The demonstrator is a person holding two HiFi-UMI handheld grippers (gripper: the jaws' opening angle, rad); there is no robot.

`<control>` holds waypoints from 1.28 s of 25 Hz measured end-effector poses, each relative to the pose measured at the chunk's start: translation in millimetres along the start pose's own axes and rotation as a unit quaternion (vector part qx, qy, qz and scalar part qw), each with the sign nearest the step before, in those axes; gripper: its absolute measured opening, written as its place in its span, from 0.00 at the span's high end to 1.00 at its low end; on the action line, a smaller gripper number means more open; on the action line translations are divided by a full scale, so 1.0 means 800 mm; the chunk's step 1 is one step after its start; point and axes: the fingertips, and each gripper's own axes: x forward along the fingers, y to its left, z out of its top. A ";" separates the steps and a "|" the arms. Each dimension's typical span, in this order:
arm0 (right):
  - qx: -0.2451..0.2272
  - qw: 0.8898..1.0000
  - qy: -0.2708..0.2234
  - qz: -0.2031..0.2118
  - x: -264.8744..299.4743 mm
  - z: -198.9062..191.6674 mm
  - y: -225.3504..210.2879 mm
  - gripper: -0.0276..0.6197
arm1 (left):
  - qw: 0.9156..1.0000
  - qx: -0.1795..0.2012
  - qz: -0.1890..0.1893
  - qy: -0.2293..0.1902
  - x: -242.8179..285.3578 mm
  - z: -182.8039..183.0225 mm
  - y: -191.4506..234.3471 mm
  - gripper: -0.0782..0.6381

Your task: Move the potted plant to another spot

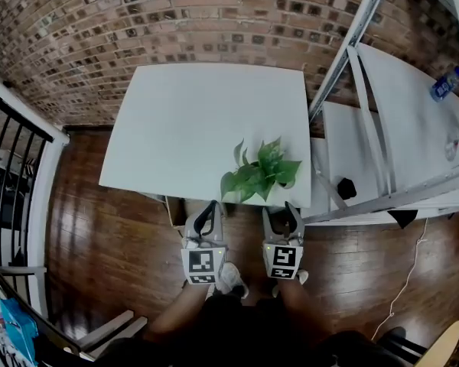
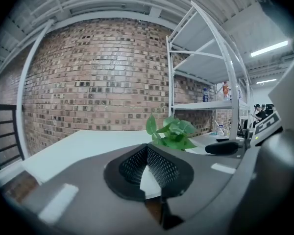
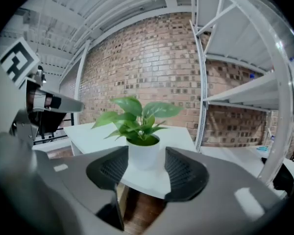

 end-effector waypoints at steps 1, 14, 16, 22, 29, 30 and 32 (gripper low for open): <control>-0.002 1.000 -0.015 -0.002 -0.011 0.017 -0.002 0.65 | 1.000 0.004 -0.004 -0.002 -0.006 0.004 -0.007 0.87; 0.010 0.995 -0.098 0.030 -0.065 0.173 0.004 0.95 | 0.999 0.015 0.007 -0.036 -0.025 0.102 -0.063 0.87; 0.005 0.995 -0.095 0.039 -0.069 0.179 0.008 0.95 | 0.999 0.010 0.006 -0.043 -0.027 0.116 -0.070 0.87; 0.001 0.995 -0.090 0.049 -0.080 0.187 0.013 0.95 | 0.998 -0.003 -0.011 -0.058 -0.037 0.133 -0.087 0.87; 0.005 0.990 -0.122 0.063 -0.094 0.203 0.020 0.95 | 0.997 -0.004 -0.023 -0.071 -0.041 0.147 -0.097 0.87; 0.004 0.990 -0.128 0.064 -0.096 0.205 0.022 0.95 | 0.997 -0.003 -0.024 -0.071 -0.042 0.147 -0.098 0.87; 0.000 0.989 -0.130 0.063 -0.098 0.206 0.022 0.95 | 0.997 -0.003 -0.027 -0.073 -0.041 0.148 -0.100 0.87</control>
